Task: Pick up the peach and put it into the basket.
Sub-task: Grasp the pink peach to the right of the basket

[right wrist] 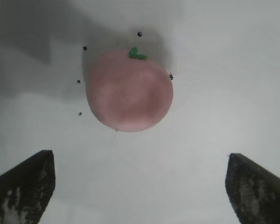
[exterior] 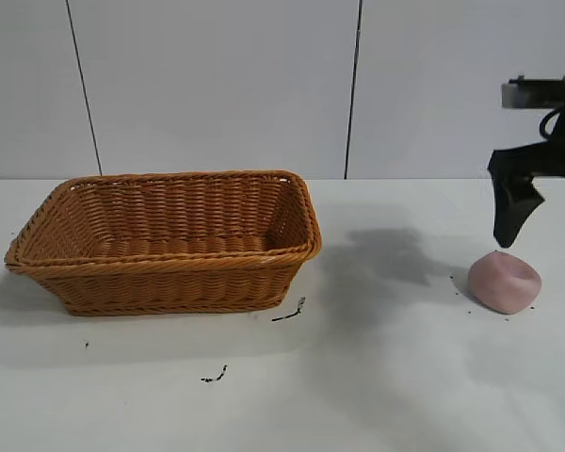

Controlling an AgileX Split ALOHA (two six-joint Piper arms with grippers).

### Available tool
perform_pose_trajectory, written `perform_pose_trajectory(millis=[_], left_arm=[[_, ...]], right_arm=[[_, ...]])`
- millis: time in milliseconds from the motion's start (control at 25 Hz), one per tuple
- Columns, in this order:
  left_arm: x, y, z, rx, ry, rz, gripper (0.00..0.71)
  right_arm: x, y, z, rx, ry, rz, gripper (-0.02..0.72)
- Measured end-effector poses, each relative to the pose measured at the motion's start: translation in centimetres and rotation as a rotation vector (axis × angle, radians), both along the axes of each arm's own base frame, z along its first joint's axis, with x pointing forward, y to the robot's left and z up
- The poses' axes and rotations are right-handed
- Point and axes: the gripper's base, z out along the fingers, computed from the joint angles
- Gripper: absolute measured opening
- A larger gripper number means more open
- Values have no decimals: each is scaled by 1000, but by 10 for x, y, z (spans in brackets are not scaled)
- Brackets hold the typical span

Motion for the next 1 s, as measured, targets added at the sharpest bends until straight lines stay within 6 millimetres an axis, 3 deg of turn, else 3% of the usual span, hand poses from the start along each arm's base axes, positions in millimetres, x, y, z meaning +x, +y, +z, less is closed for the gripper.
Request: perform_pose_trajectory(millis=[320, 1000], left_arm=[[0, 0, 0, 0, 0, 0, 693], [0, 0, 0, 0, 0, 0, 693]], right_arm=[[5, 2, -20, 27, 3, -9, 696], [7, 3, -27, 28, -9, -2, 694]])
